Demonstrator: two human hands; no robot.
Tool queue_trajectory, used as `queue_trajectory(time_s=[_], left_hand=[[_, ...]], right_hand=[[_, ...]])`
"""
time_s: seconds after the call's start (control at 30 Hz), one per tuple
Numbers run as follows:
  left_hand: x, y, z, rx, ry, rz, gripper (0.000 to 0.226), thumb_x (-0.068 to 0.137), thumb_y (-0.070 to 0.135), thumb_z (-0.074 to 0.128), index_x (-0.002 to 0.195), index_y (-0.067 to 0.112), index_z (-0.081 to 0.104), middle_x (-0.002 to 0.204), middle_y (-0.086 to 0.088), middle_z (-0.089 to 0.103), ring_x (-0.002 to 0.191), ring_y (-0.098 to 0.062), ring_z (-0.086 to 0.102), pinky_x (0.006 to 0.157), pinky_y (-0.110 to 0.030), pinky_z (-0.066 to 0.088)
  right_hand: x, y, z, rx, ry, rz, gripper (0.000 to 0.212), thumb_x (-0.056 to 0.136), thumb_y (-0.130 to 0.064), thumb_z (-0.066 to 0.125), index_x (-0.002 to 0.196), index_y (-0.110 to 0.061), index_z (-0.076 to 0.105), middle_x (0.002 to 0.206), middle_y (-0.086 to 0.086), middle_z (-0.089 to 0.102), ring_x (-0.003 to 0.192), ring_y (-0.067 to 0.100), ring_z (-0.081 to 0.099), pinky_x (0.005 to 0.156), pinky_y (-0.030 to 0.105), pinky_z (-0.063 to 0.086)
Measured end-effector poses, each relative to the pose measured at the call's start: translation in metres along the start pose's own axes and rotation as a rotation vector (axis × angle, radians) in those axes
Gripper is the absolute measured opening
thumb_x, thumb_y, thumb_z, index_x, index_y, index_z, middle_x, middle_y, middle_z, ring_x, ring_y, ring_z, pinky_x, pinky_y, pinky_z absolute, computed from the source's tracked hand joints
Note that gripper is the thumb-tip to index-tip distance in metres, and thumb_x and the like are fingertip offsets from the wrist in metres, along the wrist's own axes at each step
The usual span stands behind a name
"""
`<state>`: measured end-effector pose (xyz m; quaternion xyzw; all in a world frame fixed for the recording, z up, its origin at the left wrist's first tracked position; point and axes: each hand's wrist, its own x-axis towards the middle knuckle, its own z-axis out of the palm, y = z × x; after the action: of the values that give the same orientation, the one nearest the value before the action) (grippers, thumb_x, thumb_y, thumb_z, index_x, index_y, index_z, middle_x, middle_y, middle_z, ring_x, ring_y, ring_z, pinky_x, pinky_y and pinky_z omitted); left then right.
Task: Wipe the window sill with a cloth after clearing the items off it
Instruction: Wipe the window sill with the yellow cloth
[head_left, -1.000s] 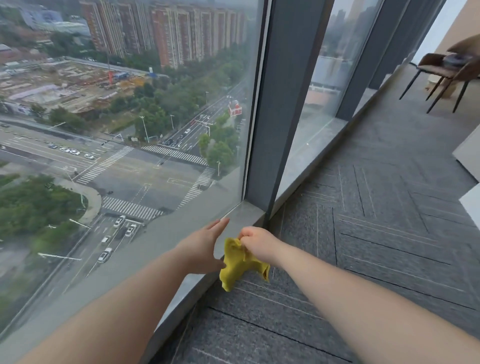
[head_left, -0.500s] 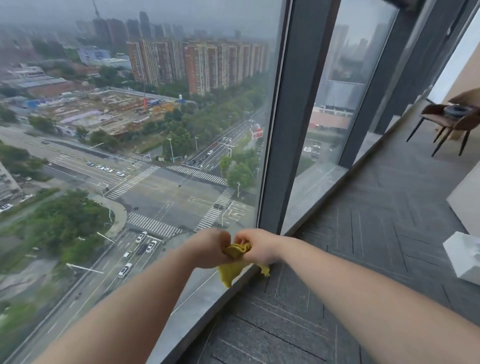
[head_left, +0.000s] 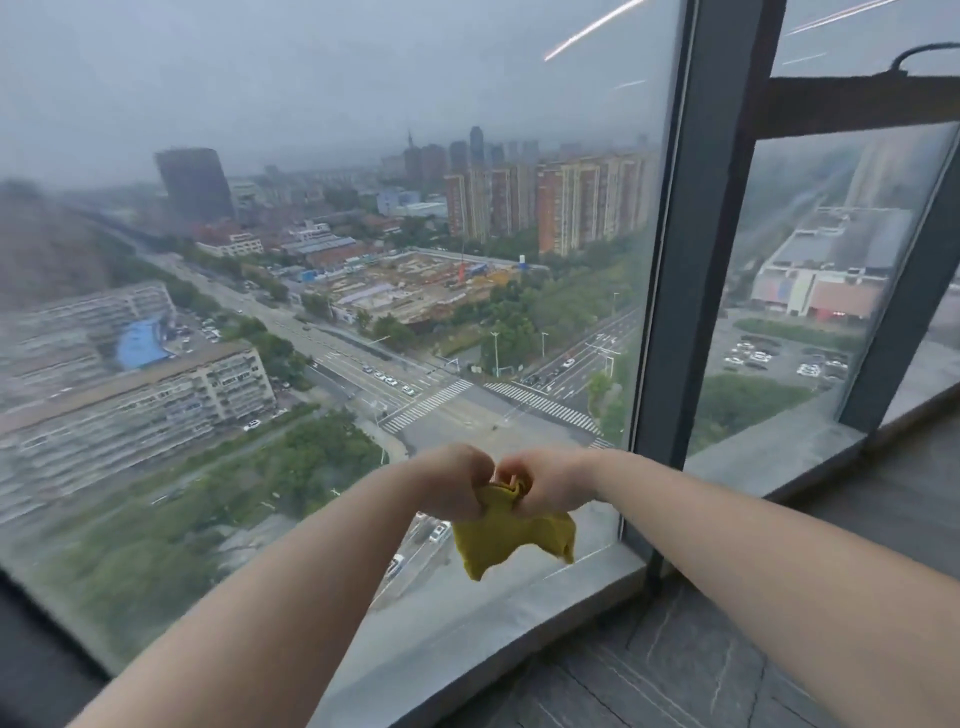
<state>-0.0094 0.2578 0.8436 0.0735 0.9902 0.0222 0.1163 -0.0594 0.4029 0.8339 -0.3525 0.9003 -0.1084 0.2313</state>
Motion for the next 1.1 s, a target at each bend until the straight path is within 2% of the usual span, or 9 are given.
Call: queue_trajectory(time_s=[0.1,0.33,0.47,0.53,0.6,0.67,0.8,0.93,1.1], left_hand=[[-0.041,0.015,-0.004,0.021,-0.005,-0.090,0.006,0.078,0.013,0.056,0.083,0.014,0.054,0.081,0.000,0.051,0.081,-0.022,0.050,0.067,-0.028,0.039],[-0.198,0.029,-0.009,-0.057,0.014,-0.386,0.009,0.078,0.010,0.056,0.081,0.015,0.049,0.084,-0.002,0.052,0.080,-0.022,0.049,0.064,-0.027,0.037],[-0.344,0.036,-0.007,-0.130,0.095,-0.647,0.019,0.080,0.012,0.058,0.072,0.021,0.044,0.079,0.002,0.048,0.081,-0.021,0.050,0.065,-0.028,0.039],[-0.431,0.053,0.001,-0.170,0.143,-0.774,0.012,0.082,0.011,0.058,0.084,0.018,0.048,0.088,0.000,0.052,0.085,-0.020,0.052,0.069,-0.029,0.044],[-0.526,0.079,0.015,-0.228,0.200,-0.907,0.018,0.083,0.010,0.058,0.095,0.022,0.050,0.097,-0.002,0.057,0.091,-0.021,0.055,0.077,-0.033,0.051],[-0.624,0.116,0.033,-0.228,0.231,-1.037,0.017,0.084,0.013,0.058,0.095,0.024,0.053,0.101,-0.003,0.059,0.093,-0.022,0.056,0.079,-0.035,0.053],[-0.810,0.215,0.077,-0.261,0.266,-1.308,0.008,0.084,0.017,0.059,0.084,0.023,0.054,0.086,0.003,0.056,0.084,-0.019,0.056,0.064,-0.027,0.044],[-0.971,0.337,0.123,-0.279,0.240,-1.556,0.017,0.082,0.024,0.063,0.069,0.020,0.052,0.076,0.001,0.054,0.076,-0.021,0.053,0.061,-0.025,0.038],[-1.106,0.499,0.164,-0.349,0.240,-1.820,0.017,0.083,0.029,0.067,0.079,0.015,0.058,0.068,0.003,0.050,0.070,-0.018,0.048,0.052,-0.023,0.032]], right_hand=[[-0.018,-0.018,0.005,-0.073,-0.024,-0.097,0.026,0.082,-0.020,0.059,0.105,-0.031,0.058,0.106,-0.001,0.064,0.098,0.020,0.059,0.087,0.035,0.052],[-0.083,-0.113,0.020,-0.135,-0.081,-0.271,0.025,0.087,-0.013,0.053,0.109,-0.012,0.066,0.095,0.004,0.063,0.084,0.015,0.055,0.070,0.024,0.046],[-0.136,-0.221,0.040,-0.199,-0.075,-0.463,0.017,0.083,-0.012,0.050,0.083,-0.015,0.067,0.075,-0.002,0.056,0.069,0.013,0.051,0.063,0.024,0.043],[-0.179,-0.285,0.066,-0.234,-0.089,-0.600,0.017,0.081,-0.012,0.050,0.071,-0.021,0.061,0.071,-0.004,0.054,0.064,0.012,0.049,0.058,0.023,0.041],[-0.232,-0.347,0.100,-0.250,-0.098,-0.738,0.014,0.081,-0.012,0.050,0.075,-0.019,0.061,0.071,-0.003,0.053,0.065,0.012,0.048,0.057,0.023,0.040],[-0.294,-0.402,0.144,-0.258,-0.120,-0.865,0.014,0.082,-0.013,0.050,0.081,-0.018,0.063,0.073,-0.002,0.054,0.067,0.013,0.049,0.058,0.024,0.040],[-0.441,-0.497,0.242,-0.325,-0.174,-1.118,0.013,0.082,-0.013,0.049,0.080,-0.019,0.061,0.074,-0.003,0.053,0.071,0.014,0.049,0.059,0.026,0.039],[-0.602,-0.568,0.328,-0.472,-0.258,-1.399,0.017,0.081,-0.012,0.050,0.089,-0.011,0.065,0.077,0.001,0.055,0.075,0.019,0.050,0.058,0.028,0.037],[-0.786,-0.611,0.415,-0.664,-0.371,-1.691,0.018,0.082,-0.011,0.049,0.090,-0.006,0.065,0.082,0.007,0.056,0.075,0.020,0.049,0.055,0.027,0.036]])
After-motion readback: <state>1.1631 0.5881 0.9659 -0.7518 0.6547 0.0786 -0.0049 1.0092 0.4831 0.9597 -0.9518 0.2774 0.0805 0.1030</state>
